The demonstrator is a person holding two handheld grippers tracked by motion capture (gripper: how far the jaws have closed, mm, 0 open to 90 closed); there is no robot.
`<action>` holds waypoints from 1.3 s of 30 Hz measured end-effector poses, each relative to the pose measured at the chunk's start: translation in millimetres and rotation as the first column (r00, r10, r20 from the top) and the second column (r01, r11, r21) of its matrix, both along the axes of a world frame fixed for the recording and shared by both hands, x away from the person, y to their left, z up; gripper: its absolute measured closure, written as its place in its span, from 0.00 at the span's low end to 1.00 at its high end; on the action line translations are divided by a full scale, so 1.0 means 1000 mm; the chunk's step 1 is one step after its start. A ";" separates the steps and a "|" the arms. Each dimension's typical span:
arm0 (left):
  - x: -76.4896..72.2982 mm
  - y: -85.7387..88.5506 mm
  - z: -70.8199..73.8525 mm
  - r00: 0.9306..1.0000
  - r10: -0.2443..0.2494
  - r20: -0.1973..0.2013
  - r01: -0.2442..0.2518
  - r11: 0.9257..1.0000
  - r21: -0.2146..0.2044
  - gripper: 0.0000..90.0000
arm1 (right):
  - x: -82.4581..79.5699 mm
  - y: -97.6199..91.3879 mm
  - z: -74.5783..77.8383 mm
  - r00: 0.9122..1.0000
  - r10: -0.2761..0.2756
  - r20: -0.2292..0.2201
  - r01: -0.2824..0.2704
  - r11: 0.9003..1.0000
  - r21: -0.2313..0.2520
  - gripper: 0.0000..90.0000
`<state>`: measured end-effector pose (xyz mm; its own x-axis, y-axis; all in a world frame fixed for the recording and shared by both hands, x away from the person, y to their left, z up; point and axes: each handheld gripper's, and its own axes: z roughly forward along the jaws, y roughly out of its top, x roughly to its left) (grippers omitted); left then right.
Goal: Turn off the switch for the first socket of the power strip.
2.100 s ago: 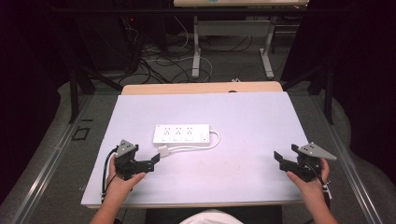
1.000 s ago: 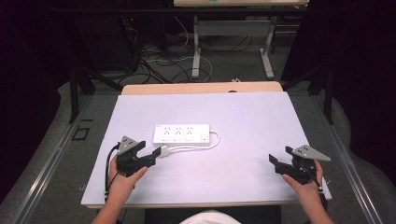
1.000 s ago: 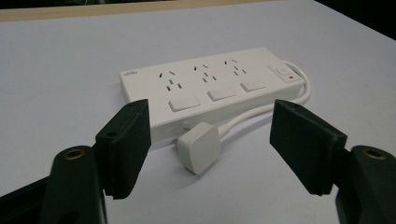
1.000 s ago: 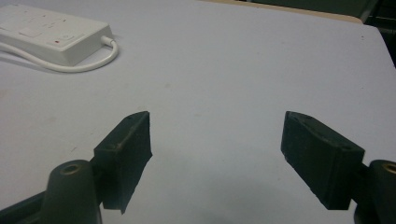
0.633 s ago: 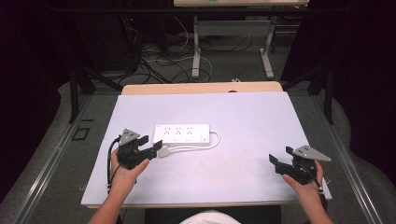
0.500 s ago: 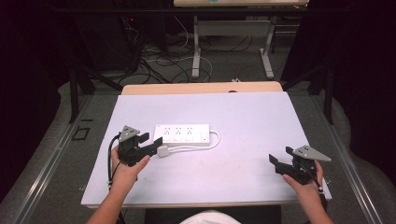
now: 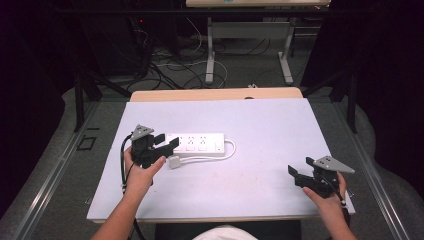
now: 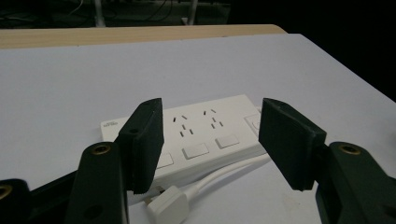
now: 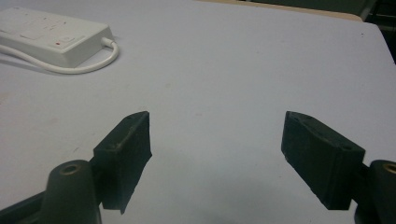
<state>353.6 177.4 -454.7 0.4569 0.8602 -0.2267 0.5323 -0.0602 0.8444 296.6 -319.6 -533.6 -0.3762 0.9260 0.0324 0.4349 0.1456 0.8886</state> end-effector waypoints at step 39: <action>0.039 -0.049 0.005 0.994 -0.027 -0.110 0.024 0.999 -0.027 0.65 | 0.000 -0.004 0.000 1.000 -0.017 0.002 0.017 1.000 0.012 0.25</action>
<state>392.3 128.8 -449.3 0.4500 0.8415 -0.2989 0.6207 -0.0541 0.7822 296.7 -323.2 -533.5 -0.3609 0.9316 0.0430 0.4357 0.1277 0.8910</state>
